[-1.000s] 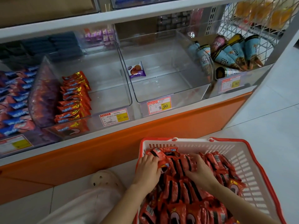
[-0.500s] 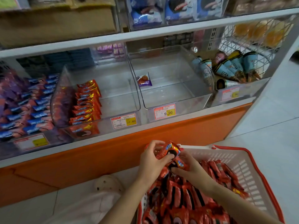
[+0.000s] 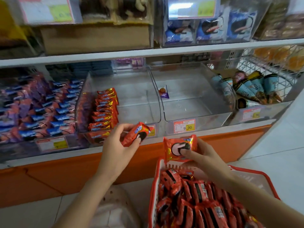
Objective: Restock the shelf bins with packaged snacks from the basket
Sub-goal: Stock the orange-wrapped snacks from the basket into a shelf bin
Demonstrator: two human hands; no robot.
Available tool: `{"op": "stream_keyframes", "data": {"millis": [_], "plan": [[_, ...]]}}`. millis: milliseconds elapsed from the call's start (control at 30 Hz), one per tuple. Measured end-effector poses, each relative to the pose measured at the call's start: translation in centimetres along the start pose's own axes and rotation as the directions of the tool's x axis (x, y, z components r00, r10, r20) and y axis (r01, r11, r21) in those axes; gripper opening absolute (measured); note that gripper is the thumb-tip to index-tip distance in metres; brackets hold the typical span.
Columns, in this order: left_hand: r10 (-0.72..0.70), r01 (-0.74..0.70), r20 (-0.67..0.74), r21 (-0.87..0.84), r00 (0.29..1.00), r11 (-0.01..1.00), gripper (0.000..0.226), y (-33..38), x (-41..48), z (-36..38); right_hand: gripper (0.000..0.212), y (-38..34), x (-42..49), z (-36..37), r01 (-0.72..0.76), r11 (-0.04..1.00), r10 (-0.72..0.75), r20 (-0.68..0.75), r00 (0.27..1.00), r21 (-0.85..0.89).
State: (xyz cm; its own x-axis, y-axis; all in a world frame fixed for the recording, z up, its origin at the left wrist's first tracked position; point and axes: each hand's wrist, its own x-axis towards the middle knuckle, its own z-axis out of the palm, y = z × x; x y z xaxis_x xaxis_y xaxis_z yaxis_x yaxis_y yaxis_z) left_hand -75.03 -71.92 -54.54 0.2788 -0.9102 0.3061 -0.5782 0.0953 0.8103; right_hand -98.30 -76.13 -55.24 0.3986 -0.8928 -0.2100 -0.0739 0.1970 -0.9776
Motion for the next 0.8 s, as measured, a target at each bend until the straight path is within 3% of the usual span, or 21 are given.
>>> {"op": "stream_keyframes", "data": {"millis": [100,200,467,600,800], "plan": [[0.137,-0.13,-0.021,0.205,0.99,0.97,0.035,-0.9,1.2,-3.2,0.029,-2.1,1.2,2.2,0.048,0.996,-0.044,0.057,0.997,-0.073],[0.193,-0.17,-0.029,0.363,0.981,0.916,0.038,-2.4,2.6,-6.2,0.028,-4.1,3.2,4.9,0.154,0.968,-0.145,0.06,0.988,-0.2],[0.344,-0.252,-0.11,0.485,0.933,0.838,0.03,-6.7,6.6,-11.1,0.032,-7.5,14.7,10.4,0.308,0.871,-0.352,-0.049,0.935,-0.383],[0.388,-0.302,-0.111,0.451,0.915,0.84,0.033,-7.3,8.6,-11.5,0.029,-7.1,20.5,11.4,0.258,0.855,-0.331,-0.088,0.94,-0.45],[0.361,-0.287,-0.08,0.459,0.929,0.841,0.028,-7.7,12.4,-10.5,0.031,-6.0,25.8,12.1,0.067,0.868,-0.14,-0.112,0.984,-0.492]]}}
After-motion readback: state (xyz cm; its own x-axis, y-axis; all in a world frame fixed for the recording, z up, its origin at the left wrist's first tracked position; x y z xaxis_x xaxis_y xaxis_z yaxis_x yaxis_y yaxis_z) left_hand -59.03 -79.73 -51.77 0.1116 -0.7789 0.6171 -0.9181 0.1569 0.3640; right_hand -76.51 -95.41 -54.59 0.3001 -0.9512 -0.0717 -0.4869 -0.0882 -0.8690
